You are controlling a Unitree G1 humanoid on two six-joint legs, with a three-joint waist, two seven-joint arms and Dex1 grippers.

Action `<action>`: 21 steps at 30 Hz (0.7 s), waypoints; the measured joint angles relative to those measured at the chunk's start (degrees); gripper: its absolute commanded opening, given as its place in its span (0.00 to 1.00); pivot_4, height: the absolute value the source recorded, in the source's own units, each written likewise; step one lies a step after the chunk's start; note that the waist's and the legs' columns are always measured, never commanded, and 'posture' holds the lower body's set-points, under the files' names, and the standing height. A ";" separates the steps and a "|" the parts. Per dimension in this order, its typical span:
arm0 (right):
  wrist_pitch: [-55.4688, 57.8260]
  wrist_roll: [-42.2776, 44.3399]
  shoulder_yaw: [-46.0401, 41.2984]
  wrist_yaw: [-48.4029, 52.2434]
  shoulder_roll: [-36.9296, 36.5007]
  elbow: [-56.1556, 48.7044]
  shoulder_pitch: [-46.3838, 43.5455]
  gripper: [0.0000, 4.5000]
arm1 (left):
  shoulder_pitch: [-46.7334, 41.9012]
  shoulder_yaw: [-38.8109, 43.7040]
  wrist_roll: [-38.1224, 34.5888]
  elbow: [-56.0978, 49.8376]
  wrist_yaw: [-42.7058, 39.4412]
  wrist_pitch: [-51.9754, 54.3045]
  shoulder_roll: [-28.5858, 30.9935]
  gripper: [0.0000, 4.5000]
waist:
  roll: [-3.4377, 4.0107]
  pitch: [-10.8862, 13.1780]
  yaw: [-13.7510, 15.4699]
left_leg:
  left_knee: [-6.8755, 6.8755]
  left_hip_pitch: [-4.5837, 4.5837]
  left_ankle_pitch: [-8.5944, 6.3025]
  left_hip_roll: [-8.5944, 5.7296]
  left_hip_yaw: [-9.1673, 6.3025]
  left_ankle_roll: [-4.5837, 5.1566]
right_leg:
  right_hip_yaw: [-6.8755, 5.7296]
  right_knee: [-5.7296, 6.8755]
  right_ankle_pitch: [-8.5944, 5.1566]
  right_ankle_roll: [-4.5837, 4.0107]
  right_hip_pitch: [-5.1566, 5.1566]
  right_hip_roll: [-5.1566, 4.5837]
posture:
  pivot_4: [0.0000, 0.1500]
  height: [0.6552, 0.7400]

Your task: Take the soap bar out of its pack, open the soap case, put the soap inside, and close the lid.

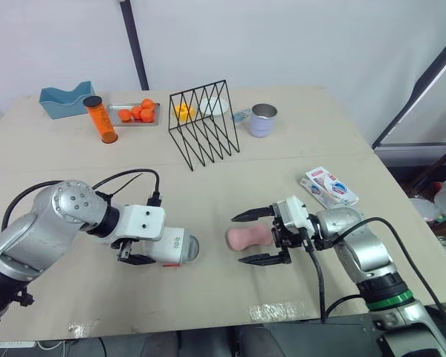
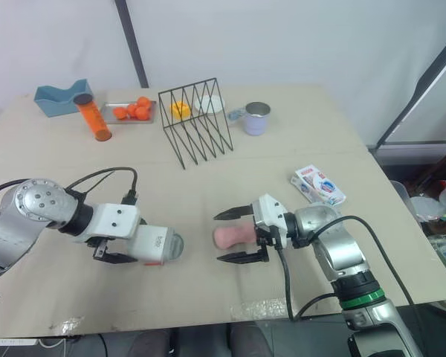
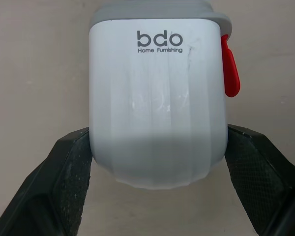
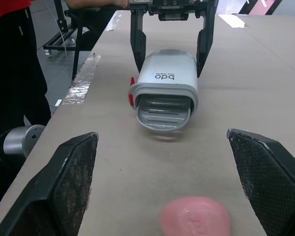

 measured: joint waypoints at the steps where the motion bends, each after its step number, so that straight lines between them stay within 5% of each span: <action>1: 0.00 -0.12 0.04 -0.02 0.20 0.01 0.00 0.97 | -0.69 -0.39 0.46 0.01 -0.27 -0.16 0.00 0.78 | 0.00 0.00 0.00 | 0.02 0.00 0.00 0.00 0.00 0.00 | 0.00 0.00 0.00 0.00 0.00 0.00 | 1.00 1.00; 21: 0.42 -0.21 0.14 -0.82 0.78 1.20 -0.47 0.97 | -3.06 -1.47 1.53 0.01 -4.96 1.19 1.91 0.78 | 0.00 0.00 -0.03 | 0.07 0.00 0.00 0.00 -0.01 0.01 | 0.00 0.09 -0.02 0.01 0.00 0.00 | 1.00 1.00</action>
